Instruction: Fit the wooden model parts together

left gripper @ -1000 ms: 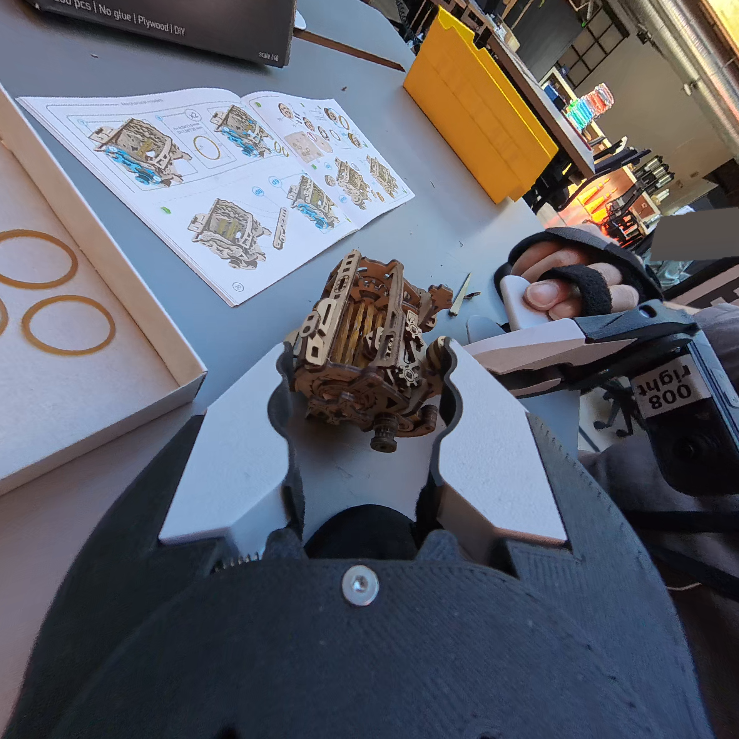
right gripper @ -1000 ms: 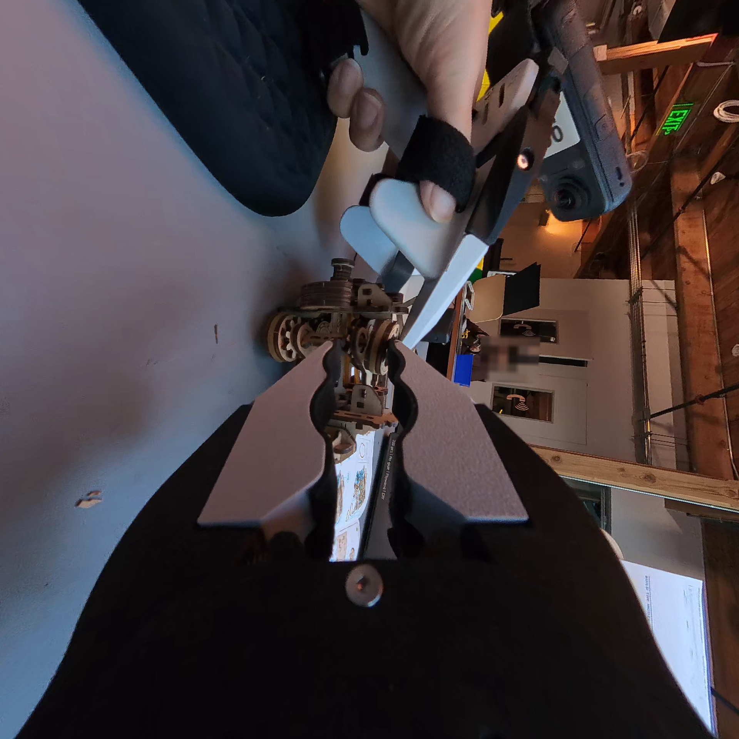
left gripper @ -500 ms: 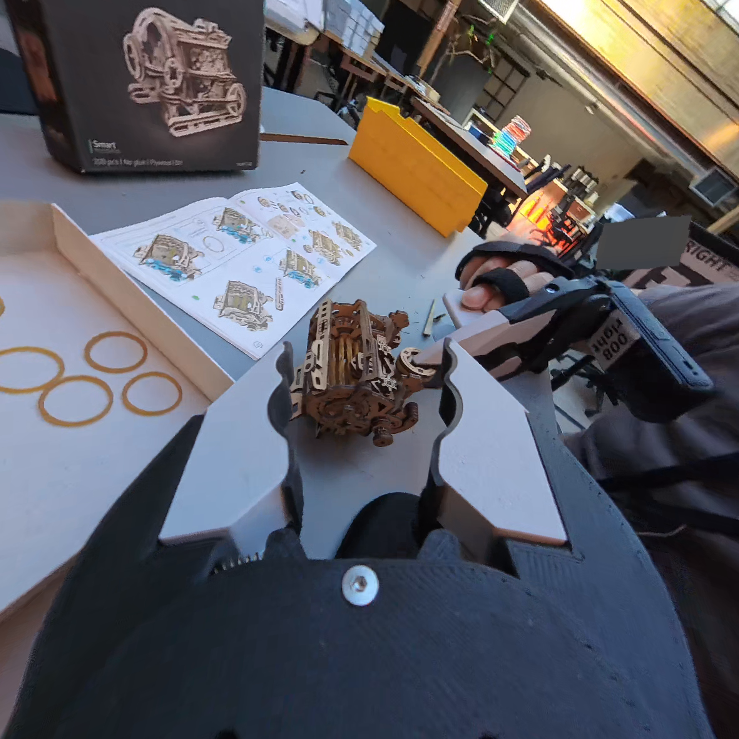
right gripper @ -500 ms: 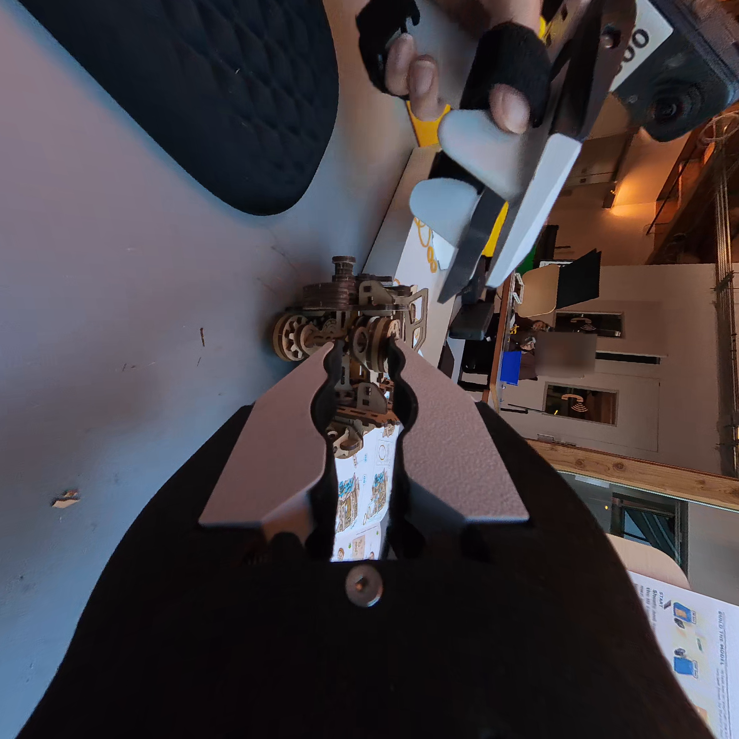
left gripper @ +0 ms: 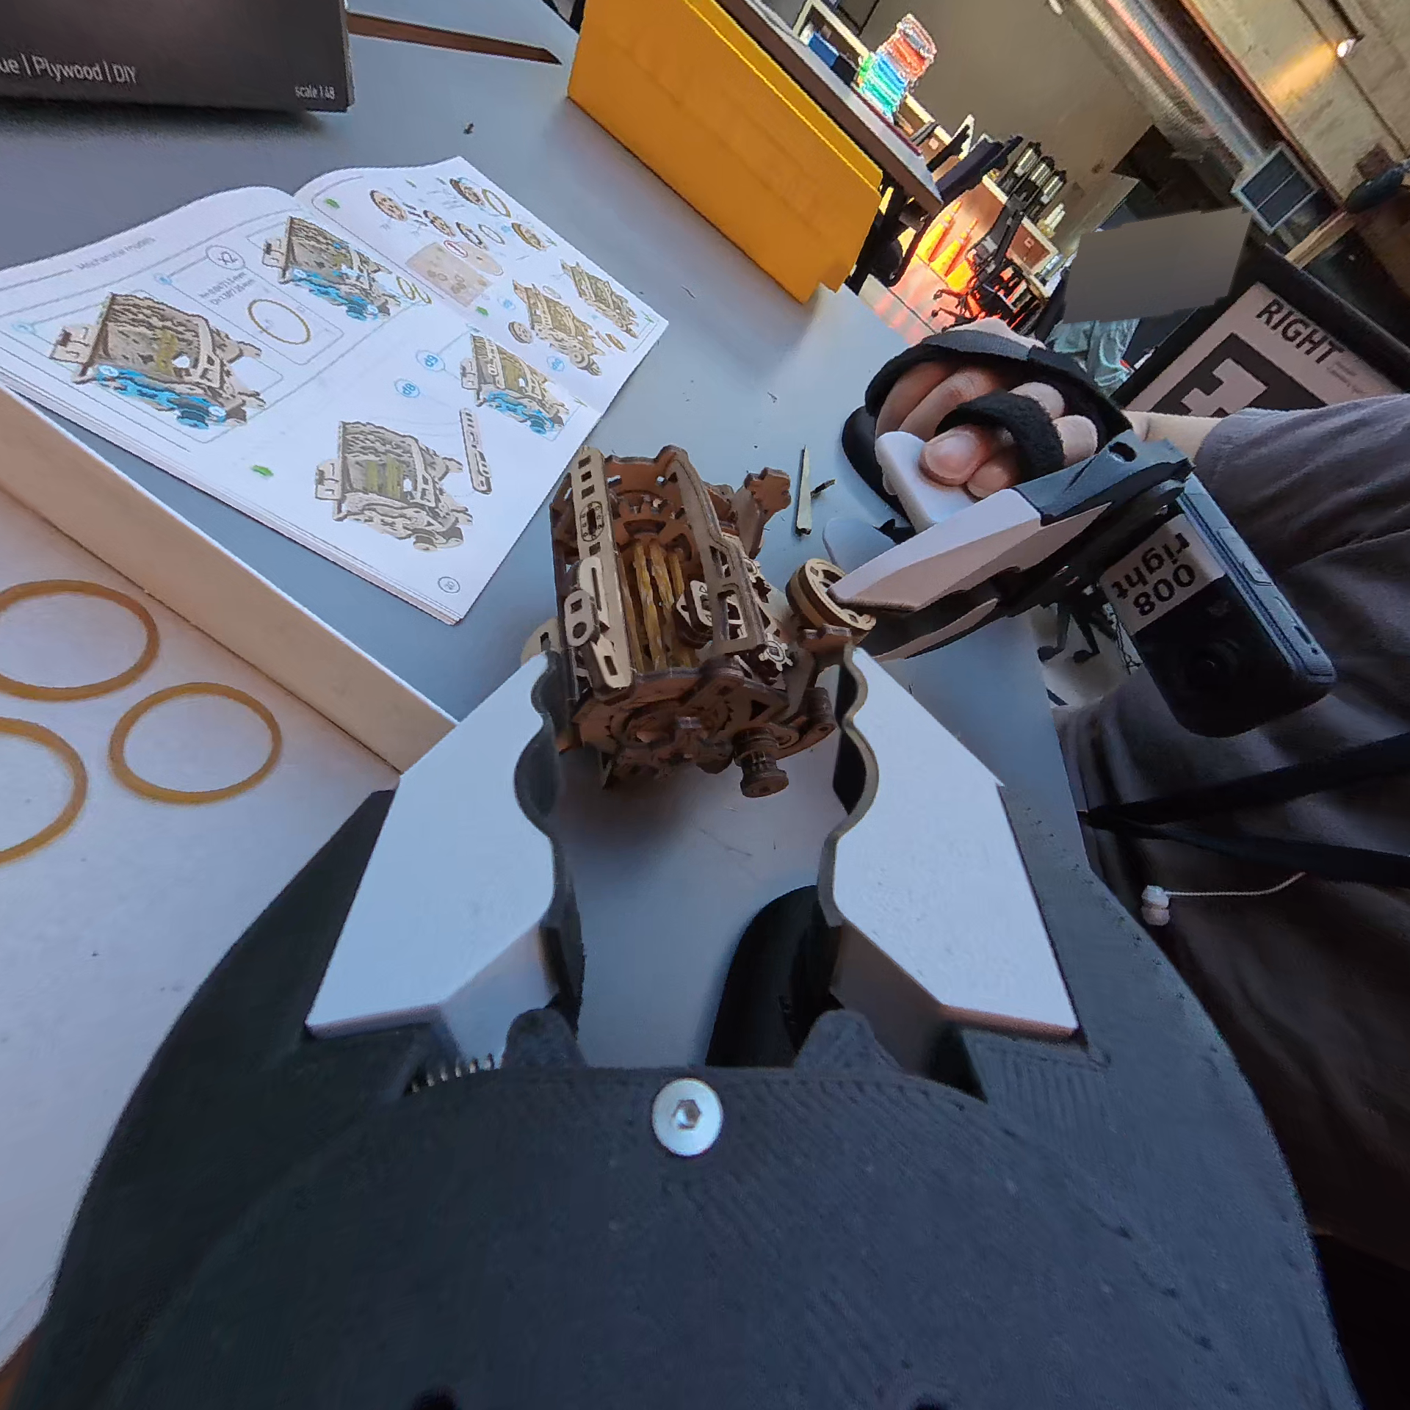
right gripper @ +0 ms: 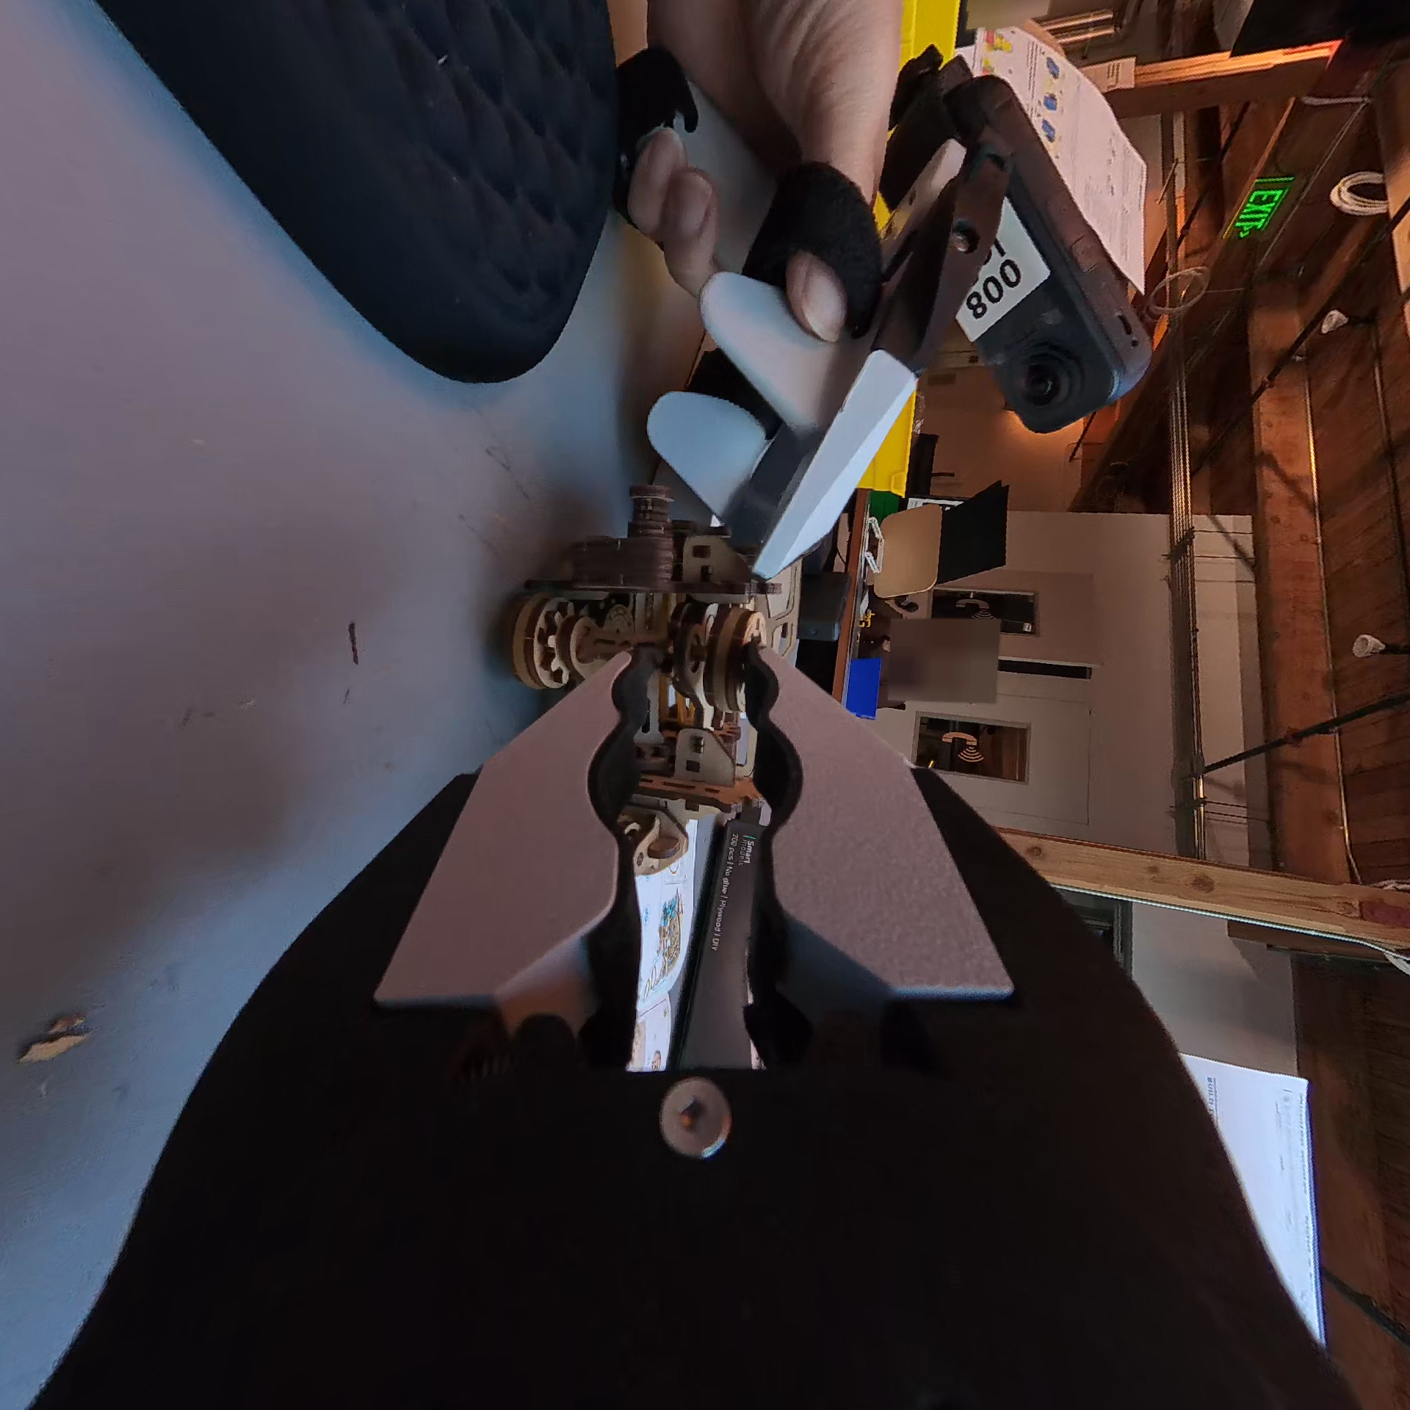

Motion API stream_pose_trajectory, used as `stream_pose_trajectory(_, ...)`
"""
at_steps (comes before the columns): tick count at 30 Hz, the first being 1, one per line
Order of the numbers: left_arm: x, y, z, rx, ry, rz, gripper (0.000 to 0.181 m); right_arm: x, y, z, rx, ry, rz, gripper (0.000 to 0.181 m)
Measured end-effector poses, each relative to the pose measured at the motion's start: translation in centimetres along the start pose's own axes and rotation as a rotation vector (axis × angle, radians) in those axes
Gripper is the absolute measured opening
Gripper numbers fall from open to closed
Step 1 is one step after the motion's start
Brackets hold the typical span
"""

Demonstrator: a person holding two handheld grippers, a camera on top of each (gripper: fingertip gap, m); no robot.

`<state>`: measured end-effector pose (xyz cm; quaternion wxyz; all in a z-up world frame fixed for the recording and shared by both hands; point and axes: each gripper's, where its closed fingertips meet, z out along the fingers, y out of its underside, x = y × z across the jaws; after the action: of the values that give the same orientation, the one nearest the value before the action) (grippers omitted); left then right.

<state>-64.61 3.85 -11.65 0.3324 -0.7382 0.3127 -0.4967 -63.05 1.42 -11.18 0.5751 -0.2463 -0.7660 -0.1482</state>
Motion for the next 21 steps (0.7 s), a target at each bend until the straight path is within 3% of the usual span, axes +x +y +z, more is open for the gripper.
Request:
stream_pose_trajectory(10, 0.0, 0.1, 0.0, 0.0, -0.018, -0.019, 0.07, 0.4, 0.0, -0.1, 0.015, 0.01, 0.041, 0.02)
stream_pose_trajectory(15, 0.9, 1.0, 0.0, -0.06, -0.004, -0.095, 0.065, 1.6, -0.6, -1.0, 0.069, -0.028, 0.194, 0.018)
stream_pose_trajectory(21, 2.2, 1.3, 0.3, -0.08, 0.027, -0.178, 0.066, 2.2, -0.6, -1.9, 0.082, -0.164, 0.307, 0.018)
